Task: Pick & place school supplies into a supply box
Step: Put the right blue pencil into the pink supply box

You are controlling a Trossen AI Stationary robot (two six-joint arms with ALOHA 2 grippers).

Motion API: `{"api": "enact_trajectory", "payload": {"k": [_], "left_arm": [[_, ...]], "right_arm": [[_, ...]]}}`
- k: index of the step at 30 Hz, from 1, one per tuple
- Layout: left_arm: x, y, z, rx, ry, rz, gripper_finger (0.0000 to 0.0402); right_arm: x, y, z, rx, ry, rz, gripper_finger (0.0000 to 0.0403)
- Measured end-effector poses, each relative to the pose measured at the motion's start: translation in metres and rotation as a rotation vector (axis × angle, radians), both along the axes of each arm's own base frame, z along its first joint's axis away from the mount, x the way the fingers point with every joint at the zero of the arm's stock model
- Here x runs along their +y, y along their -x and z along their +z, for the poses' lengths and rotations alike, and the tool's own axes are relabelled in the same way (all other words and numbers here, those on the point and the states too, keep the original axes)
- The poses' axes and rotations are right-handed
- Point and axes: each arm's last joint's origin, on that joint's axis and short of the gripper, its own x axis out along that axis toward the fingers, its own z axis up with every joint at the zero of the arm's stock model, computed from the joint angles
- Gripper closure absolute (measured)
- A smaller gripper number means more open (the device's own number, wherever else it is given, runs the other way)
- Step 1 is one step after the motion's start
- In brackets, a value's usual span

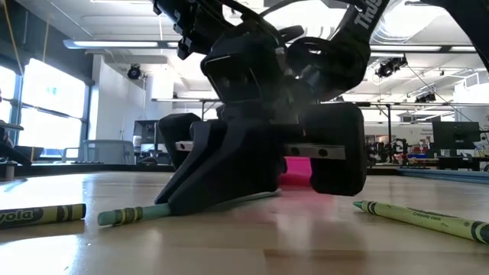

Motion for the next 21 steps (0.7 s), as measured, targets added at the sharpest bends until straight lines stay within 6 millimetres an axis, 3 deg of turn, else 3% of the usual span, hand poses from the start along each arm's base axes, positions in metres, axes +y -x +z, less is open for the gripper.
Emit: {"api": "enact_trajectory", "payload": {"k": [4,9,16,21], "left_arm": [[0.000,0.000,0.000,0.002,0.000,0.000,0.0236],[0.000,0.000,0.000,0.004,0.000,0.000,0.0236],[0.000,0.000,0.000,0.003,0.002,0.002,0.0236],[0.000,0.000,0.000,0.000,0.006,0.004,0.0236]], "right_arm": [[0.001,-0.001,0.012,0.006,-0.023,-0.023,0.0399],[-0.001,0.006,0.049,0.056,0.018,-0.096,0.0401],[-0.016,0.030,0.117,0.070,0.224,-0.226,0.0402],[-0.031,0.047,0.154,0.019,0.454,-0.369,0.0402]]}}
